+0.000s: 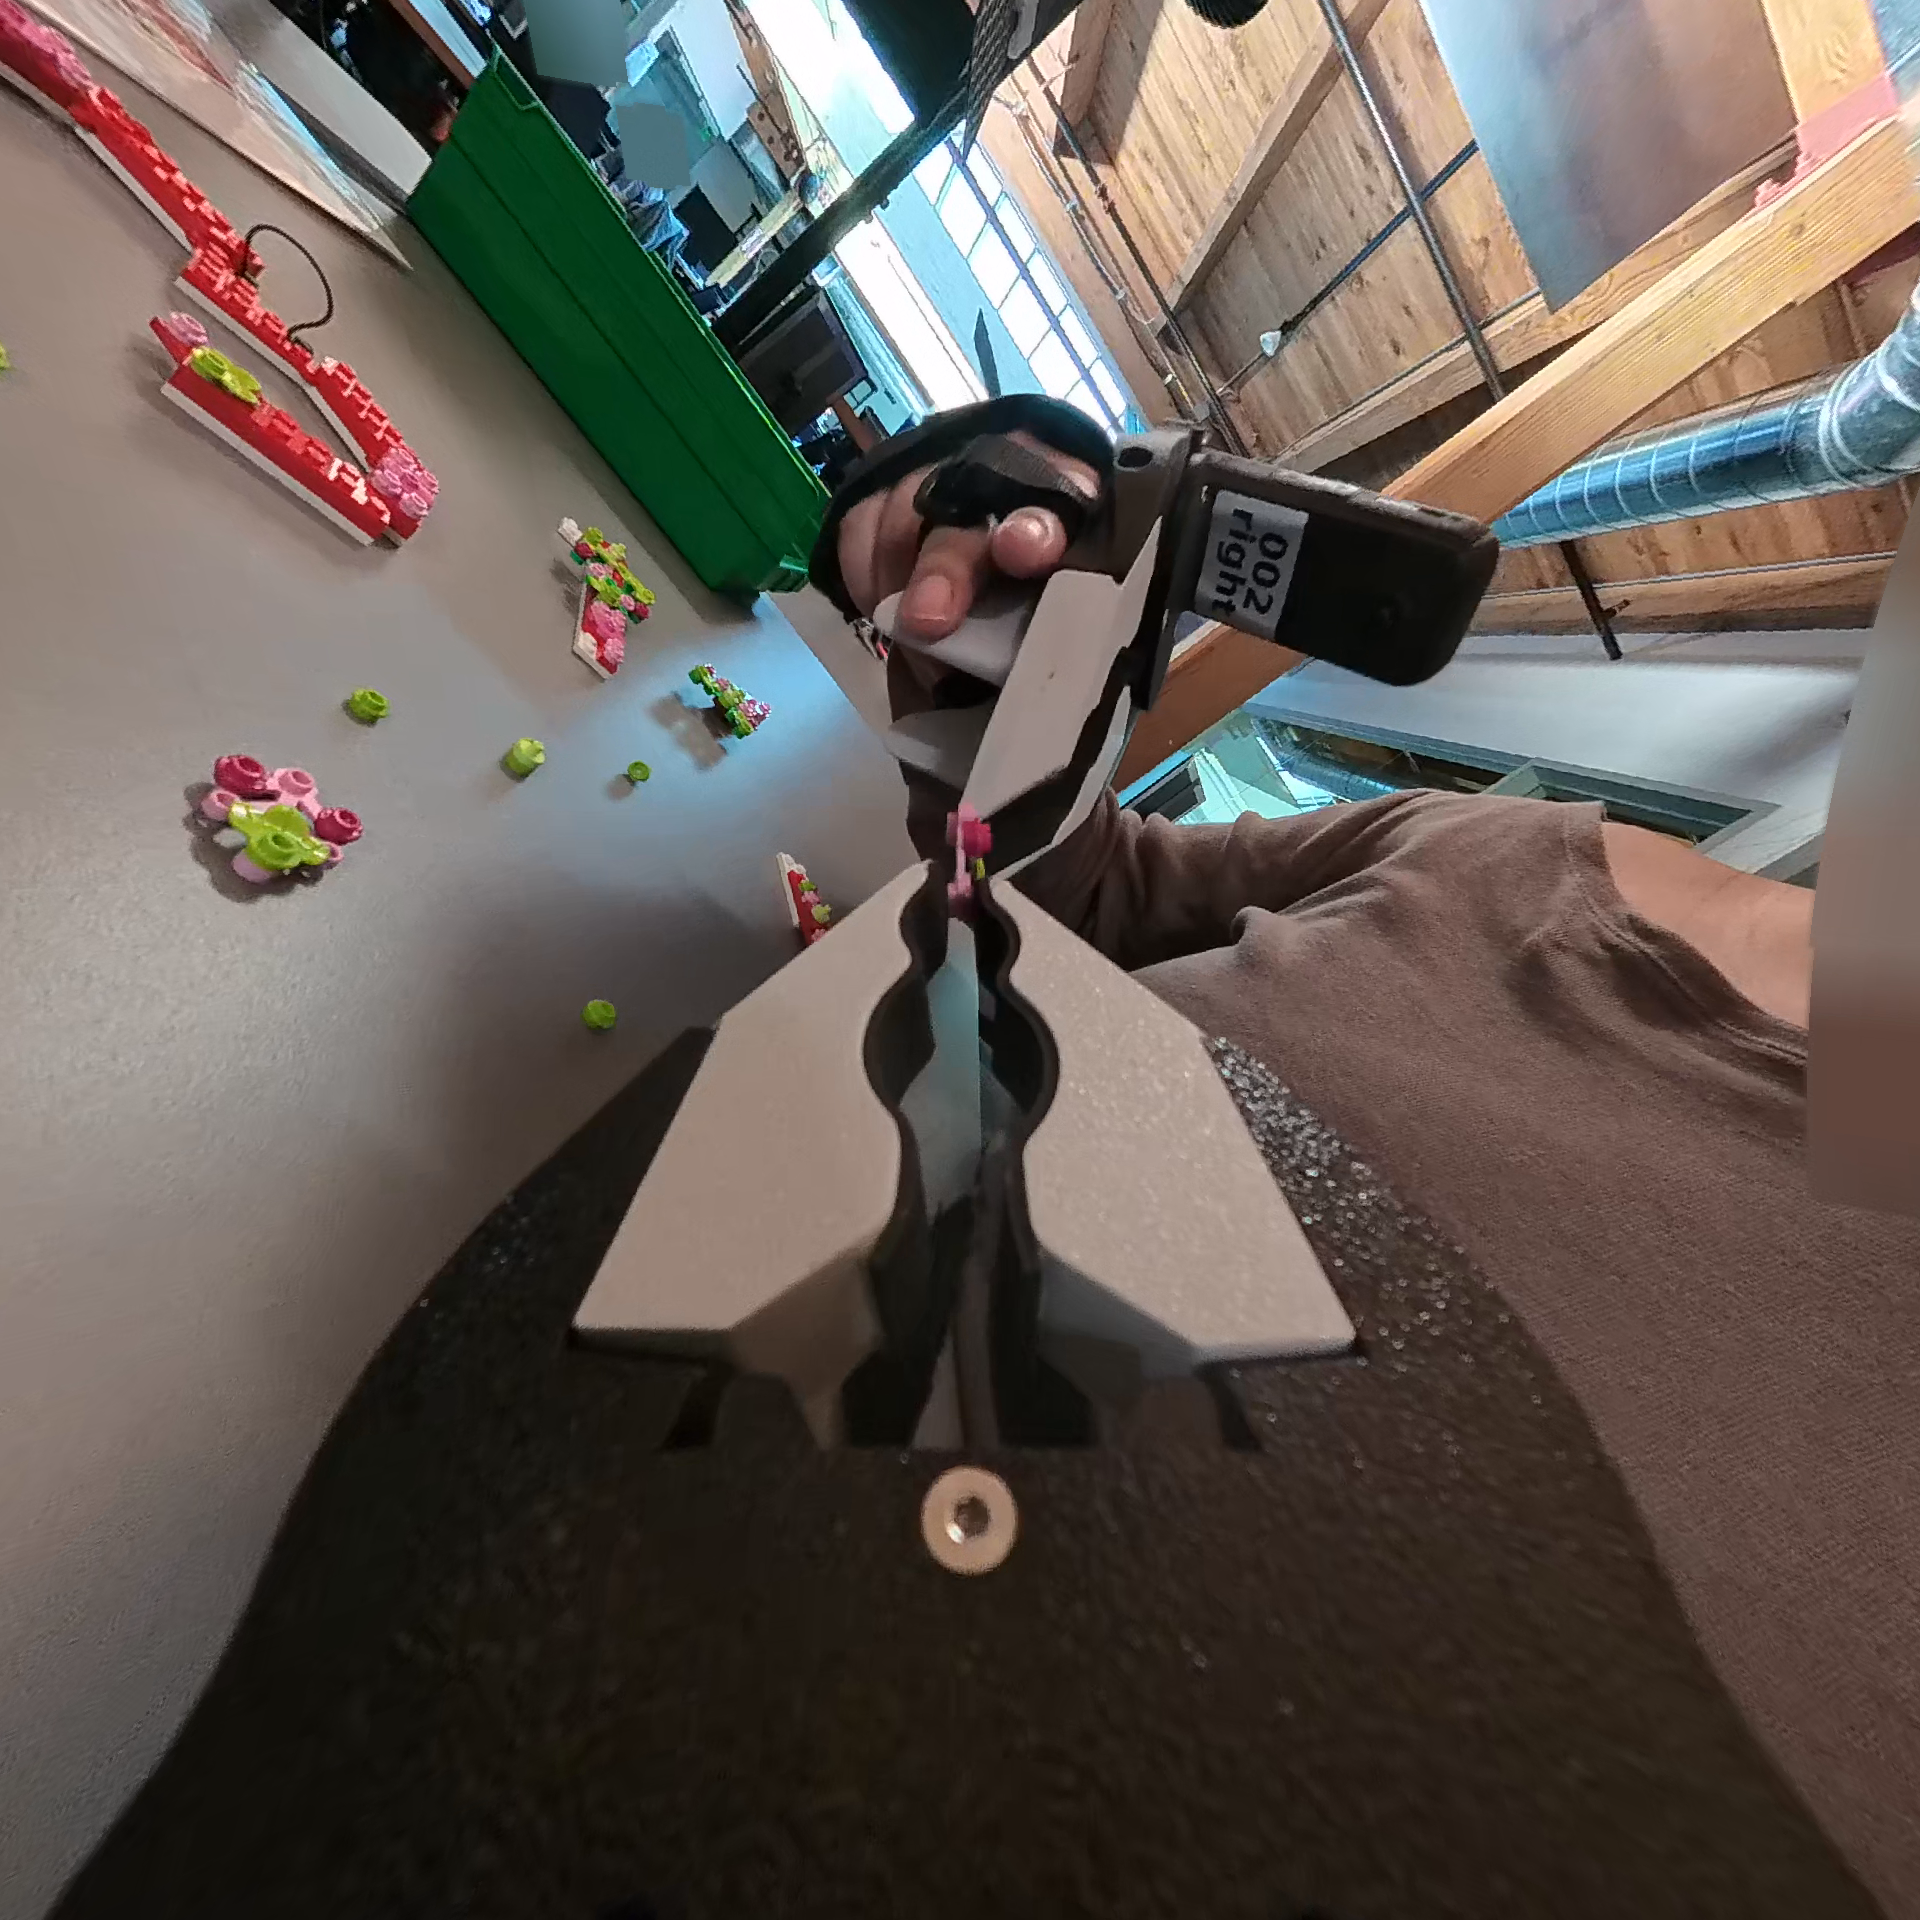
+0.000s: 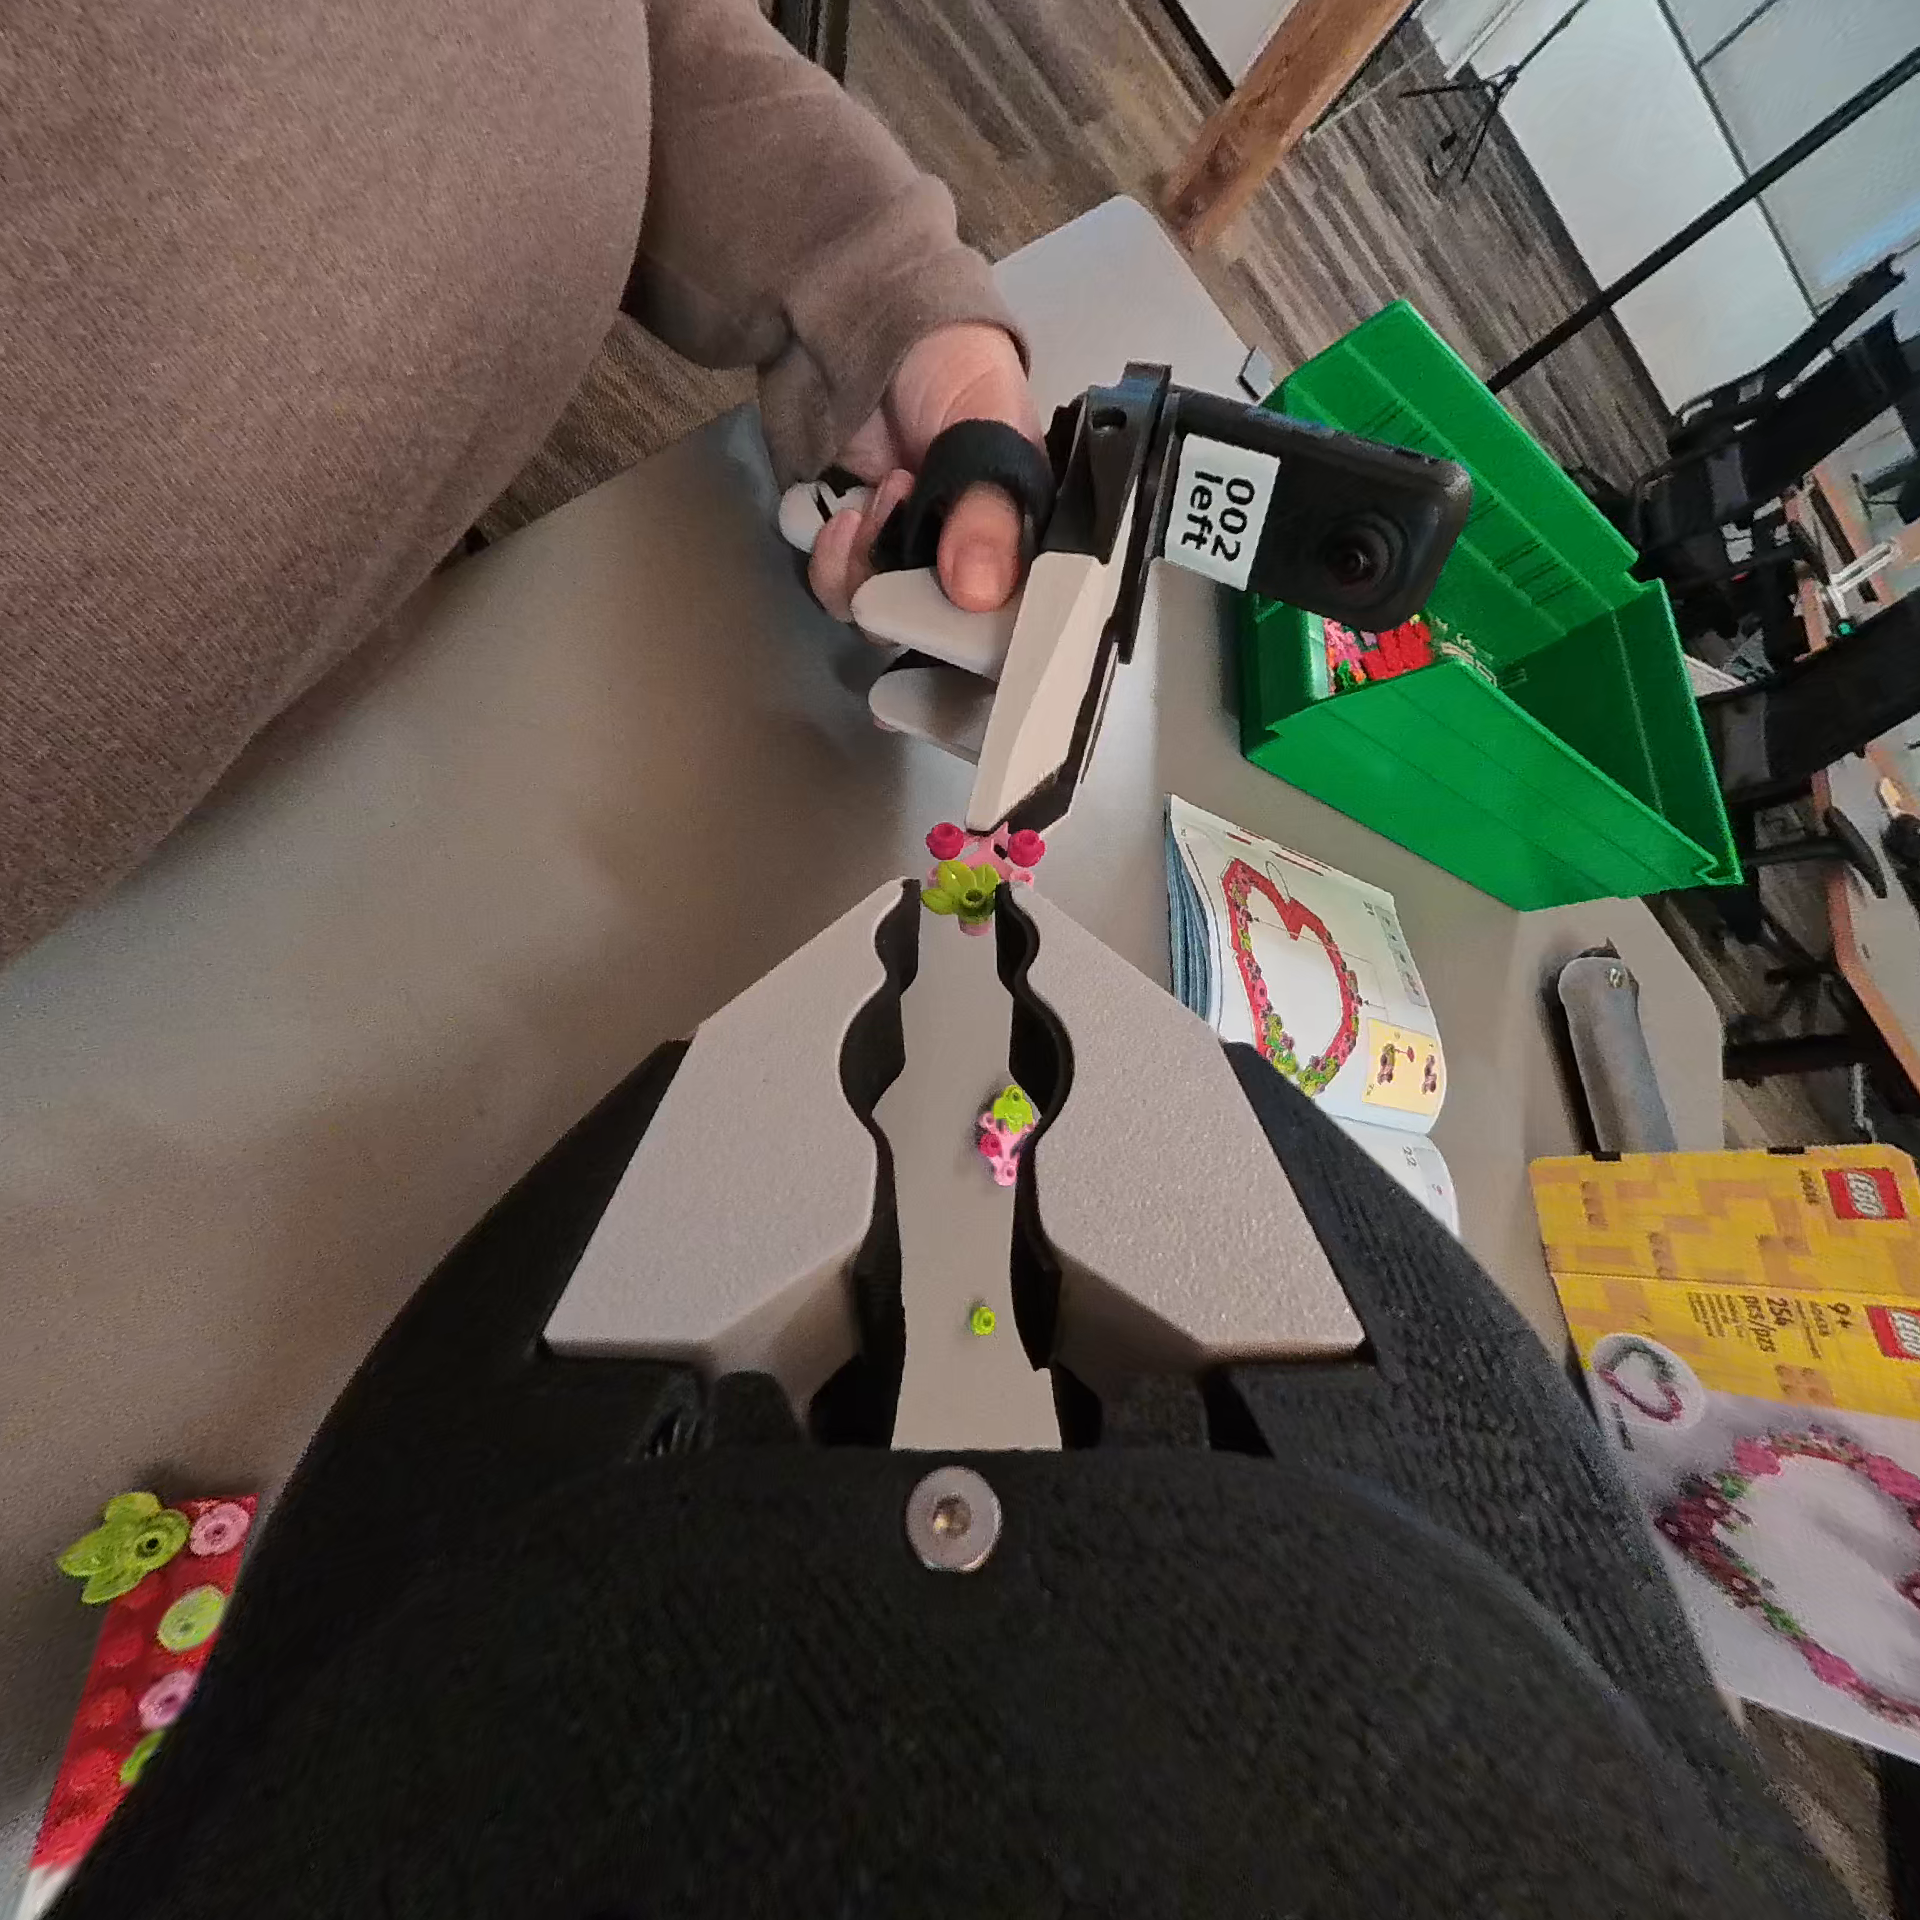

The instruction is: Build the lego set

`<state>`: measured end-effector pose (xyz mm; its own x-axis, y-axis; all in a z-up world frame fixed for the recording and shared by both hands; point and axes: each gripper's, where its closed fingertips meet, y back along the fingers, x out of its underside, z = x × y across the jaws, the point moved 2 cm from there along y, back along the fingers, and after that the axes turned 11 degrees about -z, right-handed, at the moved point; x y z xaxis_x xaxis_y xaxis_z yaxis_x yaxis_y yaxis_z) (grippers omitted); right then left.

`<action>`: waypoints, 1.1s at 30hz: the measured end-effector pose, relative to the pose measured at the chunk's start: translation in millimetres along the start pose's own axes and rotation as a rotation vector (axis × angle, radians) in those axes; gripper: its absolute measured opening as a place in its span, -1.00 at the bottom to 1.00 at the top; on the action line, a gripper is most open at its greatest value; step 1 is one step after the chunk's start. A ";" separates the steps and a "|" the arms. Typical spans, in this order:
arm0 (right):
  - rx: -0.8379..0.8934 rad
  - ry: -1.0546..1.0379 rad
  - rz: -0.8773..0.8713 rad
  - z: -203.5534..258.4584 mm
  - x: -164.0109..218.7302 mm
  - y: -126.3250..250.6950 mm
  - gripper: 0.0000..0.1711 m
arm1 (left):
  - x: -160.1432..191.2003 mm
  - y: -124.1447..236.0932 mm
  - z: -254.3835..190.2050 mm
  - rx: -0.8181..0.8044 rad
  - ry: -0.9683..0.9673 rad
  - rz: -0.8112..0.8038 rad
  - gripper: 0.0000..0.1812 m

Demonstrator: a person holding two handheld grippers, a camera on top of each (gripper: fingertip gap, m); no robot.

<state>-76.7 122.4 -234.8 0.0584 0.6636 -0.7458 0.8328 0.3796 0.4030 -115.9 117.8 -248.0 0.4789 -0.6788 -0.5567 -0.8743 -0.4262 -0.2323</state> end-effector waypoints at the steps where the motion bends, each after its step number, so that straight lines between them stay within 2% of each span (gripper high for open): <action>1: 0.008 -0.008 -0.002 -0.4 0.4 0.1 -0.85 | -0.4 -0.1 0.2 -0.001 -0.001 -0.003 -0.98; 21: 0.358 -0.164 -0.074 -18.7 4.9 -1.4 -0.85 | -17.9 1.8 3.2 -0.011 -0.023 -0.143 -0.98; 33: 0.477 -0.208 -0.111 -23.8 5.6 -5.0 -0.83 | -25.1 5.5 4.0 -0.020 -0.028 -0.199 -0.98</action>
<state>-93.6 139.6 -228.4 0.0232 0.4758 -0.8792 0.9952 0.0726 0.0655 -133.0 134.9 -238.5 0.6392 -0.5632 -0.5237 -0.7608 -0.5624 -0.3237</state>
